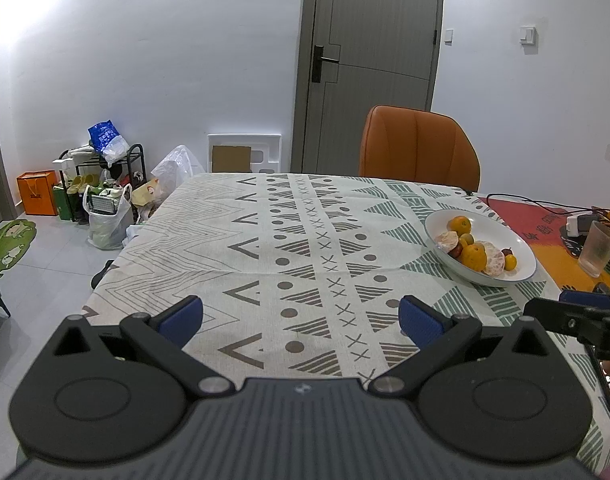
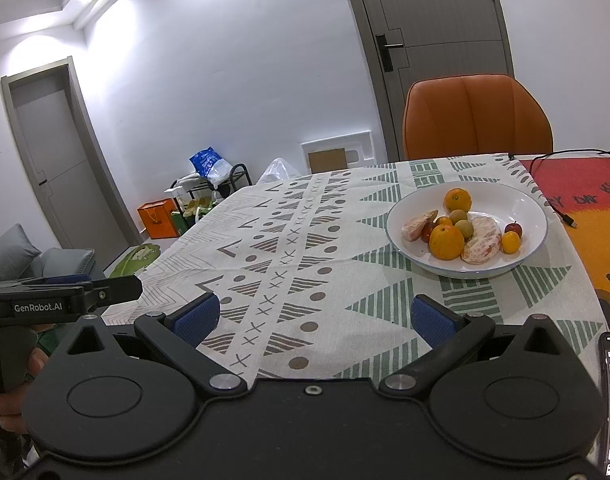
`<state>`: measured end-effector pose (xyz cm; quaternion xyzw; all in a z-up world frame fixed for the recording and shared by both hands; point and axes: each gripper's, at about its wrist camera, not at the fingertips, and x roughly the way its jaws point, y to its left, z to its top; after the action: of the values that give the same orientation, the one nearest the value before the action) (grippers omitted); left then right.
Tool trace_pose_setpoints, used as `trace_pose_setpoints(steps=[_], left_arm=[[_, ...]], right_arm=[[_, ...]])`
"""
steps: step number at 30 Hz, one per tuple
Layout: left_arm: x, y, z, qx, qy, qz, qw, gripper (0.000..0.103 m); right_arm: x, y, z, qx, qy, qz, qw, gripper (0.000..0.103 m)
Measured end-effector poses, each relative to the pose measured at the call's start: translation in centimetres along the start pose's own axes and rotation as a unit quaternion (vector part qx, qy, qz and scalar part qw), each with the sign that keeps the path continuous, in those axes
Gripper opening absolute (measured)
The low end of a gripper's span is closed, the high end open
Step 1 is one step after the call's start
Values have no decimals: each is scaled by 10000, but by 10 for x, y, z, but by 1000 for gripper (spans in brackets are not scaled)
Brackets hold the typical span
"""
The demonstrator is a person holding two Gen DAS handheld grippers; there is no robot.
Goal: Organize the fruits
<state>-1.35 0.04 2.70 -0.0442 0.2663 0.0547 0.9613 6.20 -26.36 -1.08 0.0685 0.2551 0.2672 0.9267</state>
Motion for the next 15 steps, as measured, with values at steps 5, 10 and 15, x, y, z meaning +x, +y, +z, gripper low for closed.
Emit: trace_pose_setpoints(steps=[5, 10, 15], left_arm=[[0, 0, 0, 0, 1, 5, 10000, 103], [-1, 0, 1, -1, -5, 6, 10000, 103], [-2, 1, 1, -6, -4, 9, 10000, 103]], right_arm=[[0, 0, -1, 4, 0, -7, 10000, 103], [0, 0, 0, 6, 2, -13, 10000, 103], [0, 1, 0, -5, -7, -4, 10000, 103]])
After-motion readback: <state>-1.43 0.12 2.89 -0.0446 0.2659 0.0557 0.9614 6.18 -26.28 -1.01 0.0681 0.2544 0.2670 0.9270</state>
